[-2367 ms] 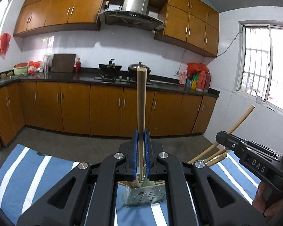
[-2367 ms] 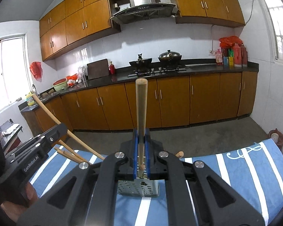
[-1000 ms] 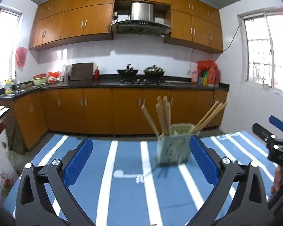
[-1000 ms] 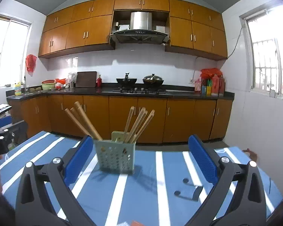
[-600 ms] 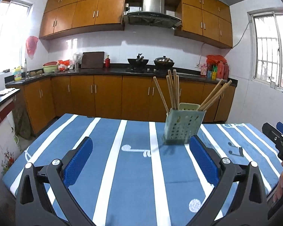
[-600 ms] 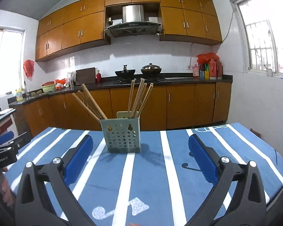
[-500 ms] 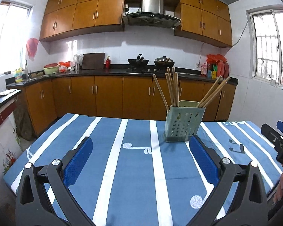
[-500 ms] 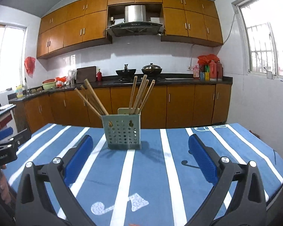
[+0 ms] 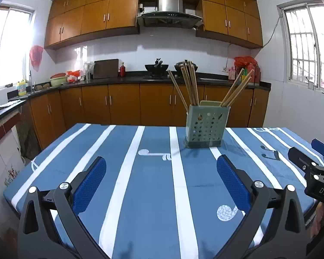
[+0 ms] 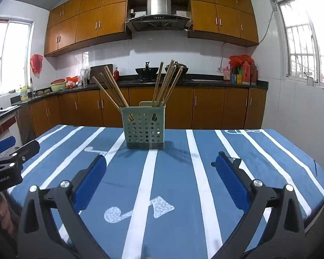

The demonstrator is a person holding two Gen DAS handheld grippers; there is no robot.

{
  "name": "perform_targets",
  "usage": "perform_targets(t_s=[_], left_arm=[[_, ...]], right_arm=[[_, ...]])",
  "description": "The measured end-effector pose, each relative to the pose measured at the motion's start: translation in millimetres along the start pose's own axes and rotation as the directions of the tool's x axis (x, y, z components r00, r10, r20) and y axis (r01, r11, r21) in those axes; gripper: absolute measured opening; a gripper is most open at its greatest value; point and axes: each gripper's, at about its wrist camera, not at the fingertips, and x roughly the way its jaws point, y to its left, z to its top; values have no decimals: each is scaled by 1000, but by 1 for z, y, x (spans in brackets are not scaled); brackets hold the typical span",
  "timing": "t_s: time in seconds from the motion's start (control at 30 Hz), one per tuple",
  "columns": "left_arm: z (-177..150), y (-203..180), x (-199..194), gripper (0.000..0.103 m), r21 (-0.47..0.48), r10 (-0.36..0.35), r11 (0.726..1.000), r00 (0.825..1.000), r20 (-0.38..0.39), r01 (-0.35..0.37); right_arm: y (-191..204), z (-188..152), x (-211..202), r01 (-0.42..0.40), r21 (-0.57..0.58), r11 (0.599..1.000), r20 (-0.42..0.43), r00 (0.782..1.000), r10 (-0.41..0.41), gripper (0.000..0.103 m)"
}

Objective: Organize utensils

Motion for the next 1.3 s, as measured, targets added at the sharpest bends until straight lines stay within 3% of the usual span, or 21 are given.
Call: perform_targets(t_s=[0.53, 1.3], left_arm=[[-22, -6, 6, 101, -2, -22, 1000, 998, -66, 22], [-23, -13, 9, 101, 3, -42, 999, 995, -93, 42]], right_arm=[[-5, -19, 8, -9, 36, 999, -71, 997, 12, 99], [-8, -24, 13, -7, 61, 998, -94, 996, 13, 99]])
